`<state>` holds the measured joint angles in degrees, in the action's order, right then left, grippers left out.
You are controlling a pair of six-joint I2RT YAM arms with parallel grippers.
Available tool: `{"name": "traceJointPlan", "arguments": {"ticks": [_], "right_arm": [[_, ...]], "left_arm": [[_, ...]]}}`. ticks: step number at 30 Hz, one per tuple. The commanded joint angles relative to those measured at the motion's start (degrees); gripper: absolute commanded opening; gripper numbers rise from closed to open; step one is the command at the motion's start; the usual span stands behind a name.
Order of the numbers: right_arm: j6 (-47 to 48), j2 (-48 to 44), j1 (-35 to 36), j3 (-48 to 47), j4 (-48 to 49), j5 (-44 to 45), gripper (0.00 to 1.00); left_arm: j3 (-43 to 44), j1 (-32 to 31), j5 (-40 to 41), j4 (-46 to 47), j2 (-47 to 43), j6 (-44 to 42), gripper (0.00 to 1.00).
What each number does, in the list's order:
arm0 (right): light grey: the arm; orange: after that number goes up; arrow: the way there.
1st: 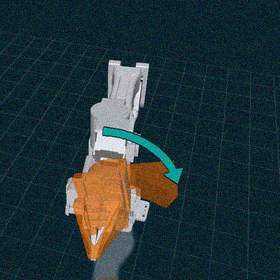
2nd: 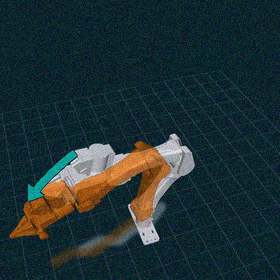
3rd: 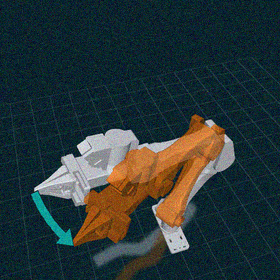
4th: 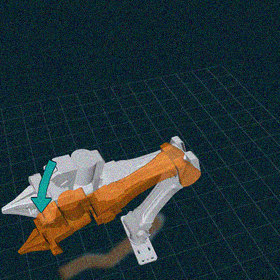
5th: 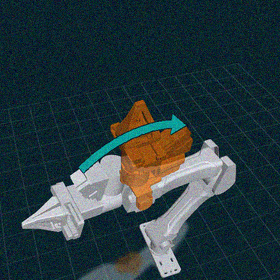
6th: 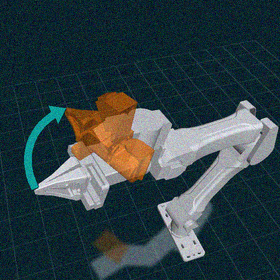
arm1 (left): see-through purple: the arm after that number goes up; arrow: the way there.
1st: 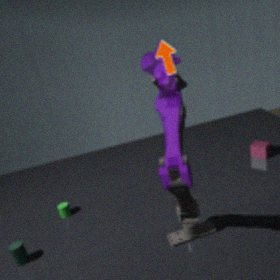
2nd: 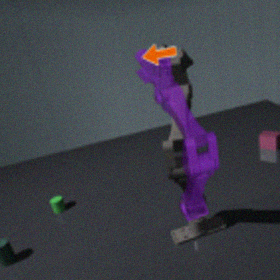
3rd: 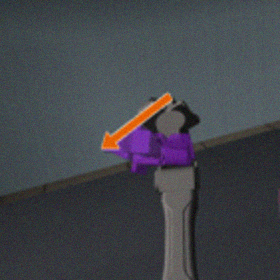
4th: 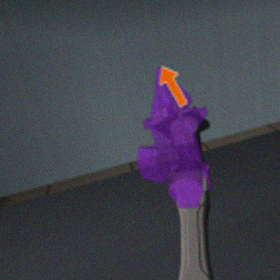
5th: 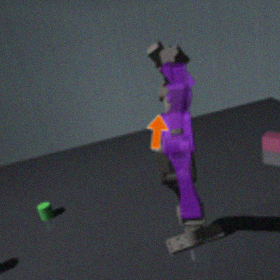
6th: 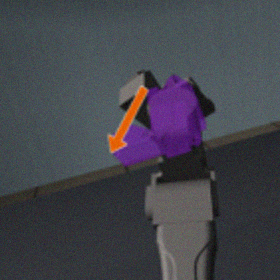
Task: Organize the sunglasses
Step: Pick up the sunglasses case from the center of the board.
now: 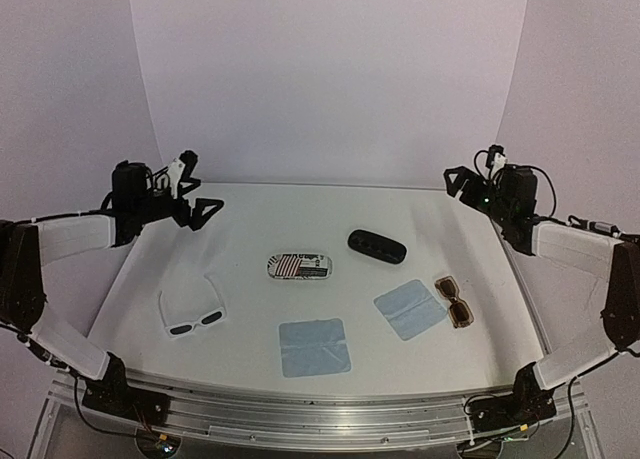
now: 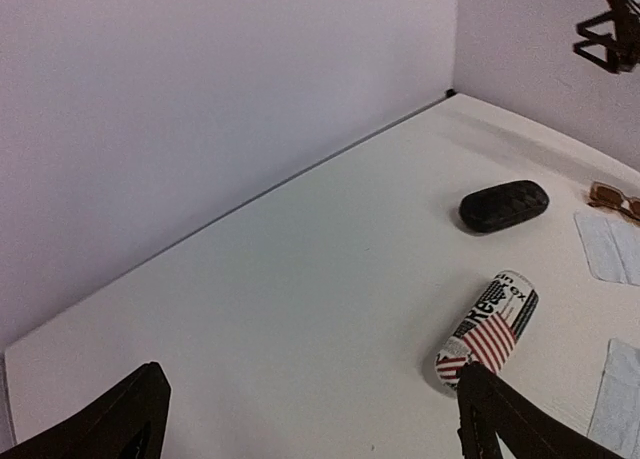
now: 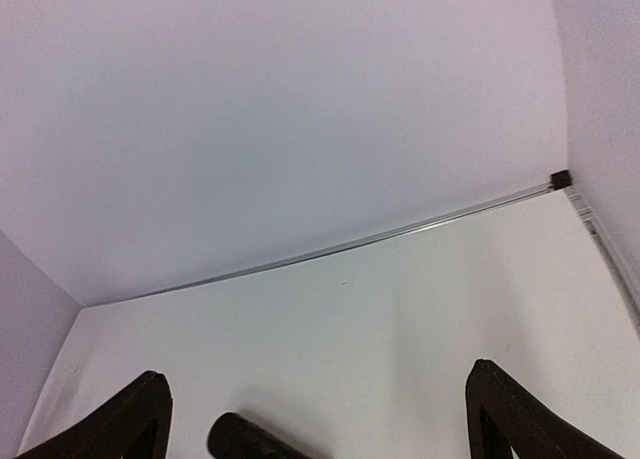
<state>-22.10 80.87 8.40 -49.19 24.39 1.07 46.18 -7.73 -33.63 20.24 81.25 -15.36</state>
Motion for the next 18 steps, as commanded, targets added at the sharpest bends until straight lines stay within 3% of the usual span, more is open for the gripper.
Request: {"name": "traceJointPlan", "arguments": {"ticks": [1,4,9,14,18], "right_arm": [[-4.47,1.57,8.61,-3.81,-8.75,-2.39,0.98],[-7.15,2.67,12.73,-3.65,-8.83,-1.41,0.98],[-7.20,5.50,19.08,-3.30,-8.90,-1.86,0.98],[-7.81,6.73,23.13,-1.89,-8.83,-2.14,0.98],[-7.34,7.22,24.96,-1.10,-8.82,-2.34,0.98]], "left_arm": [[19.99,-11.12,-5.41,-41.22,10.76,-22.31,1.00],[31.16,-17.93,-4.33,-55.58,18.87,-34.18,1.00],[40.44,-28.14,6.40,-62.26,29.16,-43.57,1.00],[48.80,-30.66,10.74,-63.06,38.40,-40.52,1.00],[49.56,-31.11,12.81,-58.47,41.24,-38.64,1.00]]}}
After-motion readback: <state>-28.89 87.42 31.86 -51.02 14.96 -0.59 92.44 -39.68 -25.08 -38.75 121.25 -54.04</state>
